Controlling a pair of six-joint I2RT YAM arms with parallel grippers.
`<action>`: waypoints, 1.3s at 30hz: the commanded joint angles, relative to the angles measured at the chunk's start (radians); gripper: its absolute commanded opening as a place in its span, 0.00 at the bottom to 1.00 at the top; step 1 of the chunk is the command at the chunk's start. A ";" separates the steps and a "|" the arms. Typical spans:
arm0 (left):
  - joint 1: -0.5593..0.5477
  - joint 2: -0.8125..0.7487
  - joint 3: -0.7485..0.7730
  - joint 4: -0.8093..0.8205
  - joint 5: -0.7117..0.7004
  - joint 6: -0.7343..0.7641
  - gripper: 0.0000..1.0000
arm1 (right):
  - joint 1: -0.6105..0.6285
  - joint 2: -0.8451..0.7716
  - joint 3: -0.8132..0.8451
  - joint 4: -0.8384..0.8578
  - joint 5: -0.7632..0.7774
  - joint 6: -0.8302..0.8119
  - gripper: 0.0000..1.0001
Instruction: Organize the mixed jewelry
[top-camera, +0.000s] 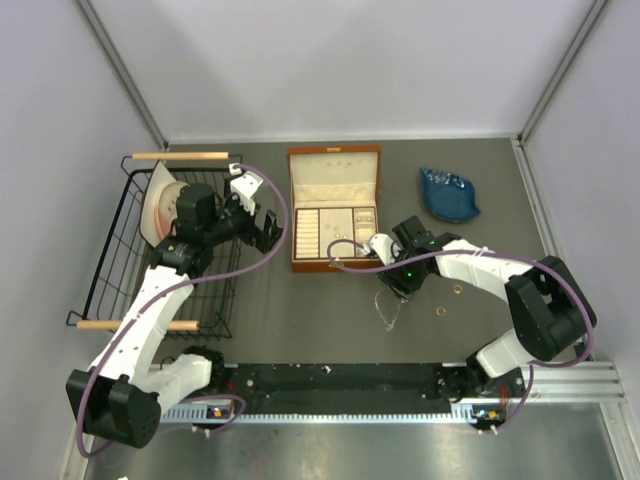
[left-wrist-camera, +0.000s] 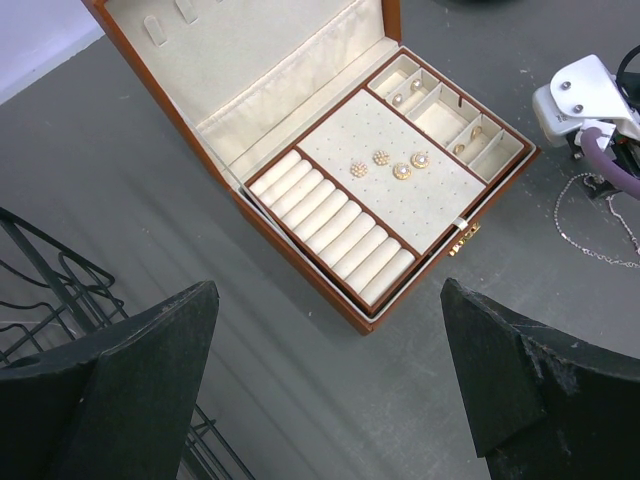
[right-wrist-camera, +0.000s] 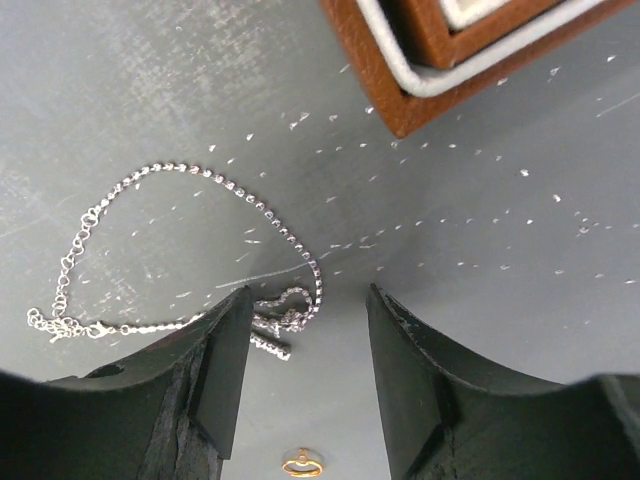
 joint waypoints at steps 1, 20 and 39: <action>-0.005 -0.021 -0.012 0.055 -0.004 0.021 0.99 | 0.012 0.004 -0.001 0.035 0.046 0.002 0.48; -0.005 -0.021 -0.028 0.077 -0.007 0.049 0.99 | 0.010 0.024 -0.061 0.012 0.129 -0.029 0.00; -0.021 0.085 -0.062 0.255 0.301 -0.095 0.94 | 0.010 -0.263 0.291 -0.229 0.061 0.022 0.00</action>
